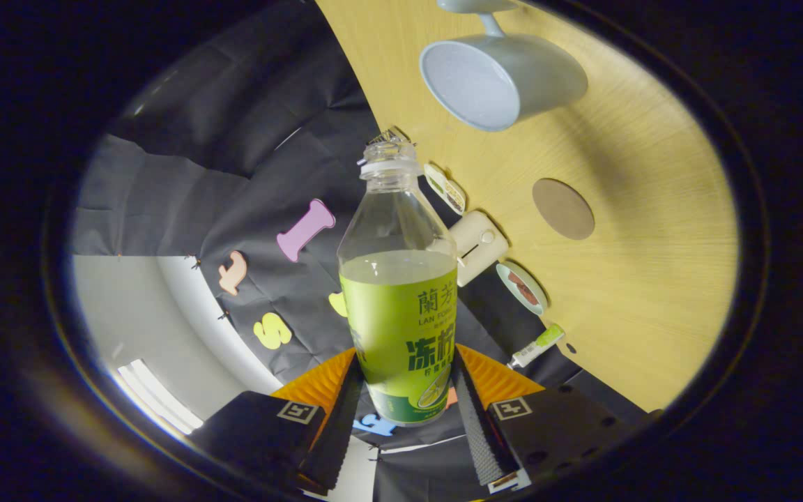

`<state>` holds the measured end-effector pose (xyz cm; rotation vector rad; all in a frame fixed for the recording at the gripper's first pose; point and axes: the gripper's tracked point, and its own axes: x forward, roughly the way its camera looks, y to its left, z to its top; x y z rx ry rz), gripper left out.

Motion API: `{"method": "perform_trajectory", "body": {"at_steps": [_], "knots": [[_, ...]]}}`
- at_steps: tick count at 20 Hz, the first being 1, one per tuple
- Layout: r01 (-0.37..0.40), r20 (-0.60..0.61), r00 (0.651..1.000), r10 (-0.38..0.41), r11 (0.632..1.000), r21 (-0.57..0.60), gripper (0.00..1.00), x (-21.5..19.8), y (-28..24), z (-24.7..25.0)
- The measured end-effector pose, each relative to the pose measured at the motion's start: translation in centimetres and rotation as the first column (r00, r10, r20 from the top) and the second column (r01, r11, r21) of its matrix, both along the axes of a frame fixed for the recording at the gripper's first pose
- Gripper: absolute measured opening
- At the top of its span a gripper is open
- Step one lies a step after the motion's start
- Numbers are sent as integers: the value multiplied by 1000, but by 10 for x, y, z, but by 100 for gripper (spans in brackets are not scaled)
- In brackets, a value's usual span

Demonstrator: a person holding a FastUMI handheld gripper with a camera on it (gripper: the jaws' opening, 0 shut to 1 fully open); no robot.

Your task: Take the bottle from table, then pour the juice into the cup, finally place the bottle on the coaster

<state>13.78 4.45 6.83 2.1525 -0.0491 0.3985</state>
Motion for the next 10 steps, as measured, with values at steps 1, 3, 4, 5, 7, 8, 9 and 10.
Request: {"method": "perform_trajectory", "body": {"at_steps": [1, 3, 4, 5, 7, 8, 9, 10], "knots": [[6, -1, 1000, -6, 1000, -30, 75, 1, 2, -2], [21, -7, 1000, -22, 994, -108, 75, 1, 5, -6], [24, -11, 1000, -27, 985, -170, 75, -1, 8, -10], [29, -22, 999, -35, 970, -241, 75, -4, 11, -17], [24, -71, 996, -53, 932, -362, 75, -10, 15, -36], [33, -78, 994, -71, 911, -411, 75, -14, 15, -43], [49, -73, 993, -94, 886, -462, 75, -17, 12, -45], [52, -75, 991, -106, 855, -517, 75, -20, 13, -51]]}}
